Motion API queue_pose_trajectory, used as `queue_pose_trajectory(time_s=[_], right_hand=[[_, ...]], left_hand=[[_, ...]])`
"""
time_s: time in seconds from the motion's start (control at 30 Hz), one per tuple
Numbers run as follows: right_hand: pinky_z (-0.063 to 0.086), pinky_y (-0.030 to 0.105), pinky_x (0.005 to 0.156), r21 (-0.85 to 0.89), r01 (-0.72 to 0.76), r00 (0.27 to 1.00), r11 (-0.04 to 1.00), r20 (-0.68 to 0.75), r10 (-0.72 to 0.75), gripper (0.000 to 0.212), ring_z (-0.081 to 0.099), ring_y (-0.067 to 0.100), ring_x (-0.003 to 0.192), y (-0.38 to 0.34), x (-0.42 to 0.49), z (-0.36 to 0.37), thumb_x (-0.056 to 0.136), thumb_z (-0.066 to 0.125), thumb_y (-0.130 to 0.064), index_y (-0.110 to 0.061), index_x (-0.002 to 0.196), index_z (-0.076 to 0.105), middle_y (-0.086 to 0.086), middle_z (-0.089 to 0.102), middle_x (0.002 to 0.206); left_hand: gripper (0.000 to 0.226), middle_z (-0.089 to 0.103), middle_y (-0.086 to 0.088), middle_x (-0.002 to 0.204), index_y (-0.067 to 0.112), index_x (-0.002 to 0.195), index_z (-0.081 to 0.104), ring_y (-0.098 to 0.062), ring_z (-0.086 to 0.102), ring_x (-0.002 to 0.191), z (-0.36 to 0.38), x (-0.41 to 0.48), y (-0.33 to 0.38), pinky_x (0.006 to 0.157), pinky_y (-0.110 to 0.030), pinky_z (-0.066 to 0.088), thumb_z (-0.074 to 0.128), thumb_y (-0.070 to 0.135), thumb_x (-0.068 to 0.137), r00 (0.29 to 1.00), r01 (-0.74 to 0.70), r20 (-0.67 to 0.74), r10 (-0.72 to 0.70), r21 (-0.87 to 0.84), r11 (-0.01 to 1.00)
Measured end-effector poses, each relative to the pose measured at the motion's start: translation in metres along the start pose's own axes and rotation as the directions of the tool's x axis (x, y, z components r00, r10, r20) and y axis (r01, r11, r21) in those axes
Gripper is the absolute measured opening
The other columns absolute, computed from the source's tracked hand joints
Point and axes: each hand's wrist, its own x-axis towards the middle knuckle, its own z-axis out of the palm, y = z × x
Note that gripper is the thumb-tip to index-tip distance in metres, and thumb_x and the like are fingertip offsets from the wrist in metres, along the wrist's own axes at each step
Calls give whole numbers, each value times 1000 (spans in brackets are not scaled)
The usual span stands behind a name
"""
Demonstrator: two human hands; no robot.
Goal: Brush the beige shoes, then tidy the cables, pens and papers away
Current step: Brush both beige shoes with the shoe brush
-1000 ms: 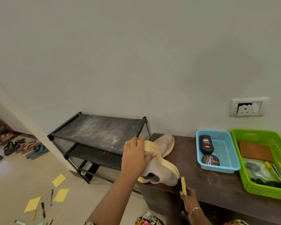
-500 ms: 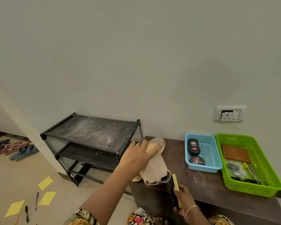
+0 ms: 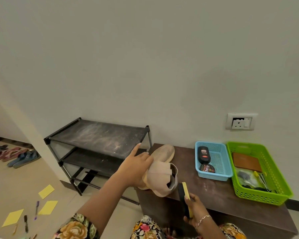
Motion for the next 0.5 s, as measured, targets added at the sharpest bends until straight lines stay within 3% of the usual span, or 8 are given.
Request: queue_pose_trajectory(time_s=[0.1,0.2,0.27,0.33,0.4,0.43,0.5], right_hand=[[43,34,57,13,9,1000,1000,2,-9,20,40,26,76,-3,4,-4,95,49,-19,-21,115,46,9,42,91],[44,30,51,21,52,999,998,-13,-52,24,42,27,80,-5,11,-11,95,50,-19,-21,119,47,12,44,105],[44,28,48,5,95,995,995,-26,-95,27,43,27,82,-8,16,-17,94,50,-19,-22,121,47,12,45,111],[43,28,50,-20,138,990,990,-28,-139,26,46,26,79,-10,19,-22,95,49,-19,-22,121,46,11,49,104],[42,27,50,-35,177,984,984,-18,-177,23,49,23,75,-10,21,-28,95,49,-18,-23,118,46,7,52,94],[41,26,50,-37,192,981,981,-16,-192,23,50,21,72,-11,22,-32,95,48,-17,-24,116,46,7,54,92],[41,25,50,-52,205,978,977,-20,-206,24,51,20,74,-13,27,-38,95,48,-17,-26,118,46,9,56,101]], left_hand=[[75,49,7,125,21,128,39,-11,44,123,17,-10,11,114,-37,-17,61,62,68,978,187,-58,-200,-175,967],[75,49,8,120,20,123,42,-10,46,118,38,-7,39,115,-32,-10,61,63,65,904,360,-98,-415,-348,865],[74,56,6,109,18,112,49,-13,55,109,54,1,63,116,-36,11,62,66,57,843,444,-93,-530,-435,783],[76,63,5,88,18,93,56,-21,66,90,72,9,87,99,-42,42,70,68,37,778,493,-83,-623,-534,687],[79,65,4,80,17,85,57,-23,68,80,89,19,109,81,-41,54,80,63,25,730,543,-21,-683,-589,598],[79,65,2,85,16,90,58,-23,67,83,97,24,117,86,-42,53,83,60,30,712,565,51,-701,-634,528],[77,58,-1,112,13,114,48,-21,57,110,109,33,131,111,-39,31,75,58,58,656,666,256,-710,-639,385]])
